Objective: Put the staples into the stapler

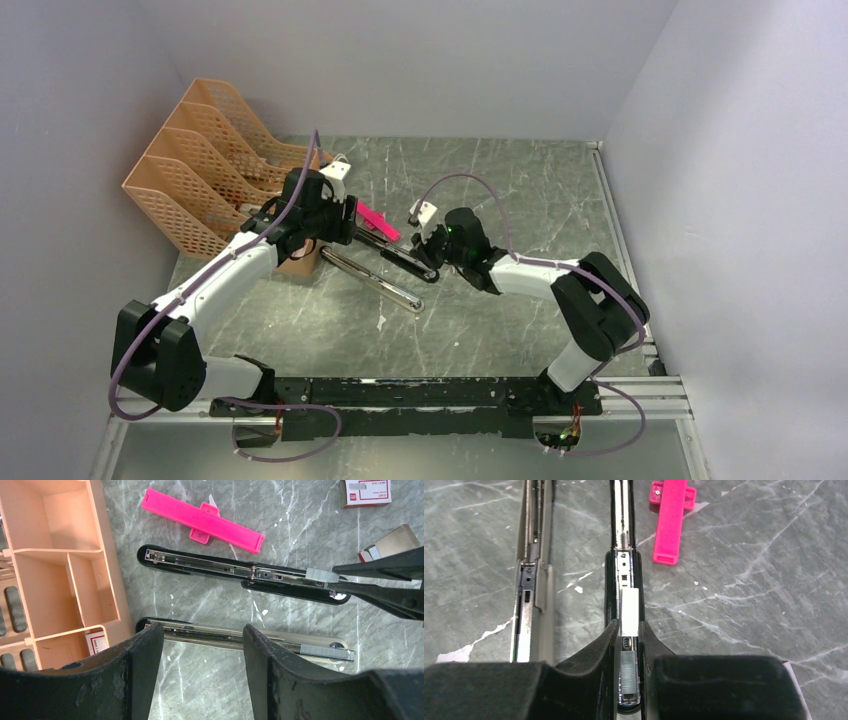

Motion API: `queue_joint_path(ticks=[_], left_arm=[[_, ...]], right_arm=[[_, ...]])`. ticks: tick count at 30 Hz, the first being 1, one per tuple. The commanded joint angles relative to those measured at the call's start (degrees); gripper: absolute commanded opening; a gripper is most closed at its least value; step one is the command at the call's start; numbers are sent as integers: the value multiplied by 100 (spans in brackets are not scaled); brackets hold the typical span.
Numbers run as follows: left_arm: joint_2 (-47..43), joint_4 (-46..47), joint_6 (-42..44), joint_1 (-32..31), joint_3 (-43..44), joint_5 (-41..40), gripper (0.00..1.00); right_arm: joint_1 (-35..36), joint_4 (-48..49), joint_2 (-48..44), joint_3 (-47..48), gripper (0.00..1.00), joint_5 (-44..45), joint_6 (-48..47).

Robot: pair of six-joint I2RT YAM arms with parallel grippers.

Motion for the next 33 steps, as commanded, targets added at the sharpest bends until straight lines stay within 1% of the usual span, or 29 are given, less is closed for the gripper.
queue_joint_path(ticks=[1, 7, 11, 12, 13, 14, 19, 23, 33], left_arm=[[11, 156, 71, -25, 14, -90, 64], [-3, 142, 63, -29, 14, -113, 65], [-6, 126, 47, -29, 14, -156, 70], [-8, 125, 53, -29, 14, -134, 76], [-9, 120, 68, -29, 14, -112, 86], [-7, 116, 68, -26, 16, -109, 90], [-20, 94, 64, -29, 31, -128, 97], [-25, 95, 62, -24, 22, -152, 99], [-33, 118, 64, -28, 14, -144, 99]], right_arm=[[-133, -358, 179, 281, 0, -42, 17], [-140, -413, 281, 358, 0, -178, 23], [-137, -417, 303, 364, 0, -192, 23], [-136, -420, 295, 364, 0, -189, 23], [-141, -409, 288, 359, 0, -190, 31], [-137, -401, 287, 356, 0, -194, 32], [-140, -467, 344, 405, 0, -161, 15], [-141, -491, 400, 433, 0, -170, 10], [-136, -470, 474, 460, 0, -148, 32]])
